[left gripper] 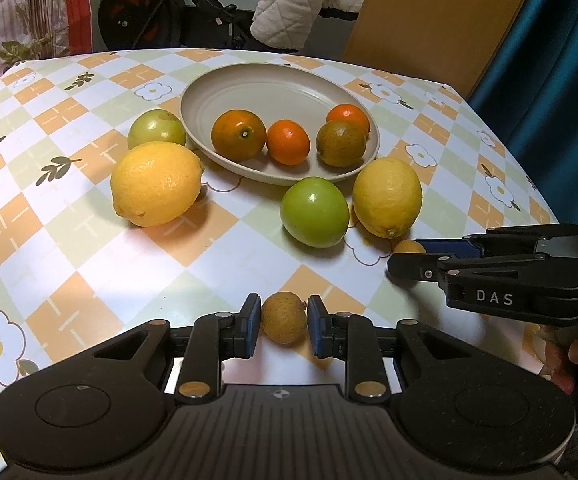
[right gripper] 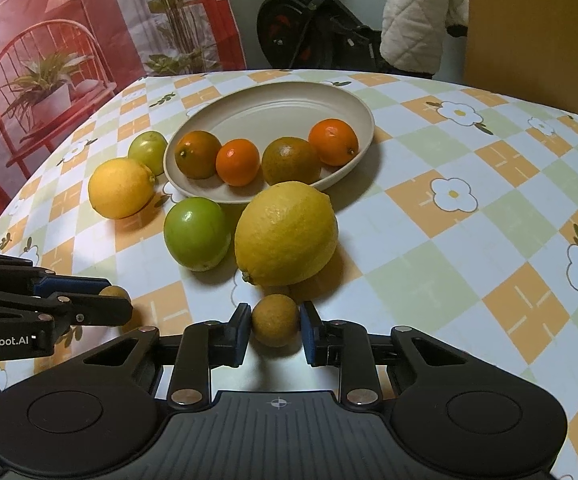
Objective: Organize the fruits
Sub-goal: 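Lift both small brown fruits and carry them over the plate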
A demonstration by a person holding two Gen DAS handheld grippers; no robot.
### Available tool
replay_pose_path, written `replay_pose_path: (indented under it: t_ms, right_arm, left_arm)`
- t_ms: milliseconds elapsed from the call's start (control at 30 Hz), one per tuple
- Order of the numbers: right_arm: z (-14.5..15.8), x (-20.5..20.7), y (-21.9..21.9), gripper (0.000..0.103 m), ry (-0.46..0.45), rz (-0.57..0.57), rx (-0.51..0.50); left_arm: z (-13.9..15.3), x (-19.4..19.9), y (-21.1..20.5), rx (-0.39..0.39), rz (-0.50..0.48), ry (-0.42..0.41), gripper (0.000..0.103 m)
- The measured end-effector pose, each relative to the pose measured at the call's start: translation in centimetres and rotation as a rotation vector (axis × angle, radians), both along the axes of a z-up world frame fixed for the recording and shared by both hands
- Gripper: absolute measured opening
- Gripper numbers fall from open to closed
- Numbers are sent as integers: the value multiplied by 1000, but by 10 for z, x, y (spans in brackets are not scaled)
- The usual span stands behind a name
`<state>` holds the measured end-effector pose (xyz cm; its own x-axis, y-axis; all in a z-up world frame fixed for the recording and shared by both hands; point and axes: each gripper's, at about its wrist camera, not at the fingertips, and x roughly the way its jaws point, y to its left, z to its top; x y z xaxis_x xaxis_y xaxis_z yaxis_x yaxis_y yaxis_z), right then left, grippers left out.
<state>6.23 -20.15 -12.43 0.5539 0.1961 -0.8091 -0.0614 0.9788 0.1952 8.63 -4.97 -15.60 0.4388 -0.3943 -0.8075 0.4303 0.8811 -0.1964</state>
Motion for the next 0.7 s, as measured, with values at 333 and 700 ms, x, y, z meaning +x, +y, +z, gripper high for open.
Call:
replay_pose_path:
  t_ms: [333, 700]
  right_arm:
    - [8, -14, -9, 24, -29, -32, 4]
    - [31, -25, -31, 24, -109, -111, -15]
  left_arm:
    - [6, -3, 0, -3, 3, -23, 27]
    - [30, 1, 2, -17, 5, -104, 27]
